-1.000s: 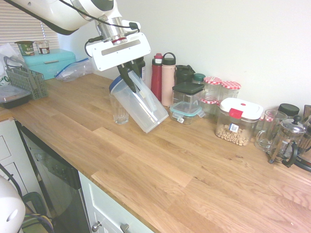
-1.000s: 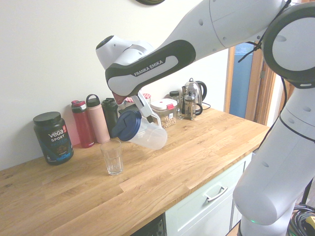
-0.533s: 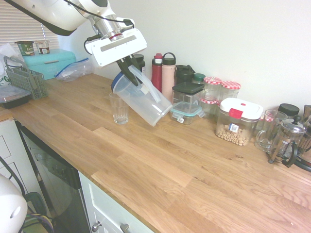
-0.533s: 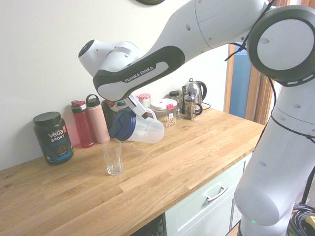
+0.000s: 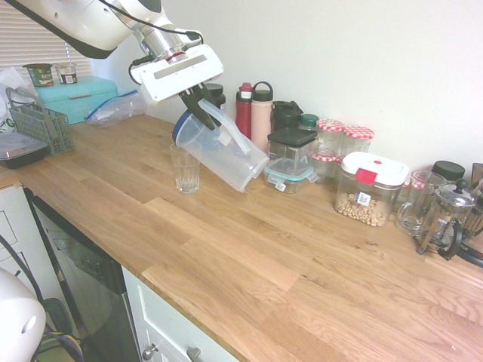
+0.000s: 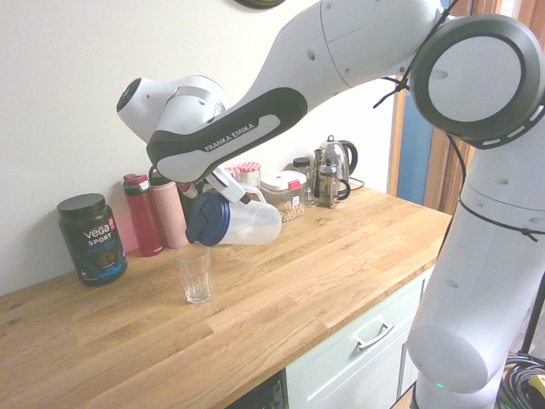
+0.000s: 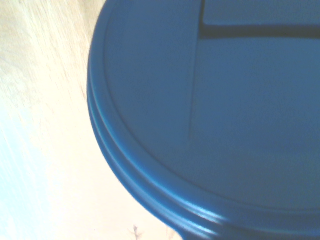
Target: Pour me some water
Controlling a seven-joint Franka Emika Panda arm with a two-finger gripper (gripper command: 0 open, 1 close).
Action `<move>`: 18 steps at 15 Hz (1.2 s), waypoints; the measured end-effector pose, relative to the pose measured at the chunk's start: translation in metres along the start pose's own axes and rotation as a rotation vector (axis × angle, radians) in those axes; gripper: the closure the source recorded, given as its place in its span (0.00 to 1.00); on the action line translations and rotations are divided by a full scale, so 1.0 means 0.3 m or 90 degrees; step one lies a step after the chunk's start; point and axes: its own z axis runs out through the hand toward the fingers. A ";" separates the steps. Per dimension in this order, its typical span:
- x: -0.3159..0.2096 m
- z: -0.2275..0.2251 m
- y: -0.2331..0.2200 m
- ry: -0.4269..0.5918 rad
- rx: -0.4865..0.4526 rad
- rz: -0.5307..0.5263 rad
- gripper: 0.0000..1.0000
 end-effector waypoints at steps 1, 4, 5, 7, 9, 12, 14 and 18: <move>0.001 0.001 0.002 -0.001 -0.005 -0.001 1.00; 0.002 0.003 0.008 0.000 -0.012 0.002 1.00; -0.001 0.003 0.019 0.005 -0.011 0.009 1.00; -0.027 -0.009 0.076 0.033 0.018 0.055 1.00; -0.102 -0.015 0.173 0.046 0.065 0.114 1.00; -0.259 0.017 0.355 0.057 0.145 0.220 1.00; -0.321 0.061 0.451 0.066 0.191 0.285 1.00; -0.422 0.242 0.593 0.062 0.292 0.410 1.00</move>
